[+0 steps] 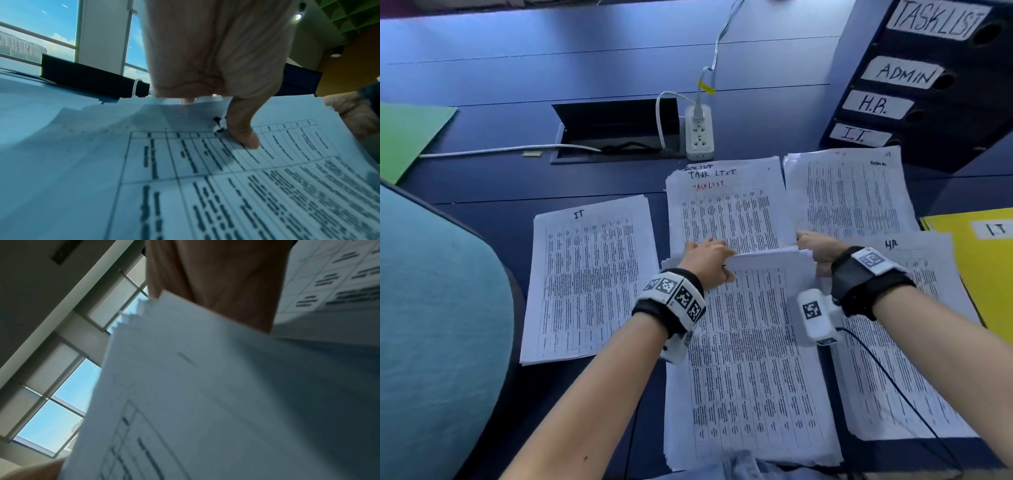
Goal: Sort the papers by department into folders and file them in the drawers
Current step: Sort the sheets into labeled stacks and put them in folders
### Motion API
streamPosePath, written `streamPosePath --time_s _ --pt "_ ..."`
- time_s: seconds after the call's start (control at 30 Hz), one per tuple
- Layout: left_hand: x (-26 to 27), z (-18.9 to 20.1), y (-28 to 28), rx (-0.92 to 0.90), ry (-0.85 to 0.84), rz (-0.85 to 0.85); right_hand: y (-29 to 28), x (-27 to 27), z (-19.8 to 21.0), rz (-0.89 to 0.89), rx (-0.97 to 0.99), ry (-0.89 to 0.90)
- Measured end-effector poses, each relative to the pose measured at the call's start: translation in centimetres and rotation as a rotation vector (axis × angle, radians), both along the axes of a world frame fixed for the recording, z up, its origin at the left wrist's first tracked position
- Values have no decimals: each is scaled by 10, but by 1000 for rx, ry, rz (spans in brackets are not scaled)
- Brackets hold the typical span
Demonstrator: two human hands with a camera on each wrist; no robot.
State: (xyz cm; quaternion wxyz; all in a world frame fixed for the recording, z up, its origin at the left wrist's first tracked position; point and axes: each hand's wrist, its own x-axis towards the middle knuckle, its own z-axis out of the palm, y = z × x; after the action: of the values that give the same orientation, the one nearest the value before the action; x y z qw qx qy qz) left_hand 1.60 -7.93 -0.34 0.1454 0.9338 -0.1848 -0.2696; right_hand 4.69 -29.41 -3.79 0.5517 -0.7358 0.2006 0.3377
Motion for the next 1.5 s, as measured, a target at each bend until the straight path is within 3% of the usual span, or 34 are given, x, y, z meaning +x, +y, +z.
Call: streamPosePath --time_s 0.17,0.27,0.4,0.6,0.87,1.13,1.37,1.5 --pt "1 -13 -3 36 21 65 1 2 -11 -34 -4 12" --pt "-3 -18 -3 19 -2 97 10 1 0 -168 -134 -72" --pt "-9 -21 1 20 -45 112 21 -10 27 -183 -202 -273" --pt "-16 -20 17 68 -73 154 51 -48 59 32 -314 -525" --pt "-39 -23 38 2 -159 320 82 -81 25 322 -405 -554" --pt "-47 -23 42 33 -241 295 96 -103 8 605 -757 -668" --pt "-49 -22 41 36 -315 234 102 -113 4 658 -886 -731" --pt "-43 -20 48 -112 -327 202 104 -112 1 592 -866 -760"
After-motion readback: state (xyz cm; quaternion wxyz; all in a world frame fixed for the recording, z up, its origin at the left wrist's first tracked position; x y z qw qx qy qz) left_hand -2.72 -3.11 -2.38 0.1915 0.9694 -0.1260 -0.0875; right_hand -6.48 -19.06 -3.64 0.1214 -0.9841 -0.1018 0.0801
